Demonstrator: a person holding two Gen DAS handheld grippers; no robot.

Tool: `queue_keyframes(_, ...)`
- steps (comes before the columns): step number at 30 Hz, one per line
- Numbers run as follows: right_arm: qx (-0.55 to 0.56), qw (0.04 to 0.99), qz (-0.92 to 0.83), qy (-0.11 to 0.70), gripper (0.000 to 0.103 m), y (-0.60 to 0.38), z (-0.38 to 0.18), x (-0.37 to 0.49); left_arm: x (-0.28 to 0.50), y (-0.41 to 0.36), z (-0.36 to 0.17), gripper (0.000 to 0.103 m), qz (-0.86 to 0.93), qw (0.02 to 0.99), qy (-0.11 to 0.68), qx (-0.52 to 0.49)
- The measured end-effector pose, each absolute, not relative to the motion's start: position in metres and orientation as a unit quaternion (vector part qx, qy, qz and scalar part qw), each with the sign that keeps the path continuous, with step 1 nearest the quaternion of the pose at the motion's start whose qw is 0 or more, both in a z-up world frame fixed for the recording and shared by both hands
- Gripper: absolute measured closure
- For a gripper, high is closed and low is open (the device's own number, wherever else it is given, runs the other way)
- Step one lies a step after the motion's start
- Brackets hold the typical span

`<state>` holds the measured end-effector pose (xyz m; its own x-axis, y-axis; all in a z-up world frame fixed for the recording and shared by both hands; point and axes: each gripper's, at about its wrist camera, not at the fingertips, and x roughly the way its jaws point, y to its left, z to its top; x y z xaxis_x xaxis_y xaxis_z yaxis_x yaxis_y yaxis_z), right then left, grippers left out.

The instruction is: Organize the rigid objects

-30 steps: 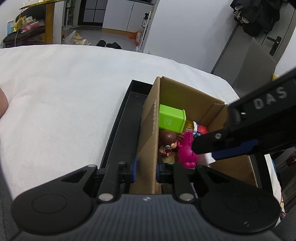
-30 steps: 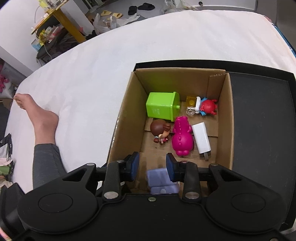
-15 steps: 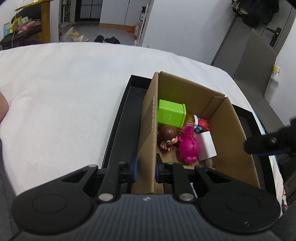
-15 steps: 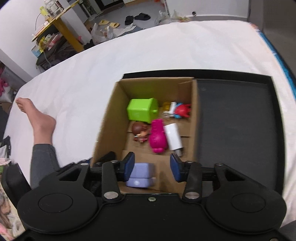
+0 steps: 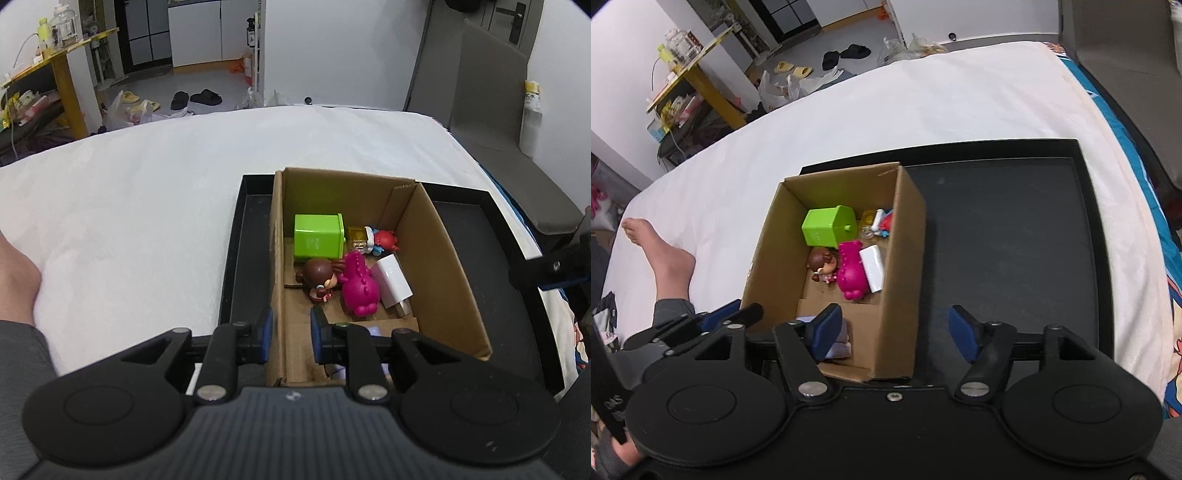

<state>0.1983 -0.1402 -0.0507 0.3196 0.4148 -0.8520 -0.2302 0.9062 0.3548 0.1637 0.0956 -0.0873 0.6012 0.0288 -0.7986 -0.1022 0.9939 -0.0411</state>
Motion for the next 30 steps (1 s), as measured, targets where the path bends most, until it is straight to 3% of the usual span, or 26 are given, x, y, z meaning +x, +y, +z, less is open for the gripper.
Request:
queue_keyframes(2, 0.089, 0.809, 0.198, 0.547, 0.034, -0.146, -0.051, 0.197, 0.164, 0.093, -0.08, 0.078, 0.036, 0.893, 0.446, -0.046)
queue_keyframes(4, 0.091, 0.808, 0.197, 0.547, 0.031, -0.151, -0.051, 0.195, 0.164, 0.09, -0.074, 0.065, 0.036, 0.891, 0.449, -0.051)
queue_keyframes(6, 0.095, 0.81, 0.195, 0.544, 0.021, -0.157, -0.05, 0.193, 0.161, 0.085, -0.066, 0.059, 0.038, 0.892, 0.447, -0.052)
queue_keyframes(9, 0.095, 0.816, 0.19, 0.538, 0.014, -0.166, -0.047, 0.188, 0.156, 0.078, -0.055, 0.047, 0.038, 0.895, 0.44, -0.062)
queue_keyframes(14, 0.1, 0.824, 0.19, 0.525, 0.007, -0.179, -0.039, 0.18, 0.149, 0.062, -0.038, 0.034, 0.036, 0.896, 0.438, -0.067)
queue_keyframes(17, 0.103, 0.829, 0.194, 0.515, 0.001, -0.187, -0.032, 0.176, 0.142, 0.05, -0.029, 0.033, 0.036, 0.898, 0.433, -0.069)
queue_keyframes(30, 0.09, 0.846, 0.194, 0.488, 0.0, -0.213, -0.003, 0.147, 0.106, 0.012, -0.005, 0.022, 0.014, 0.901, 0.43, -0.054)
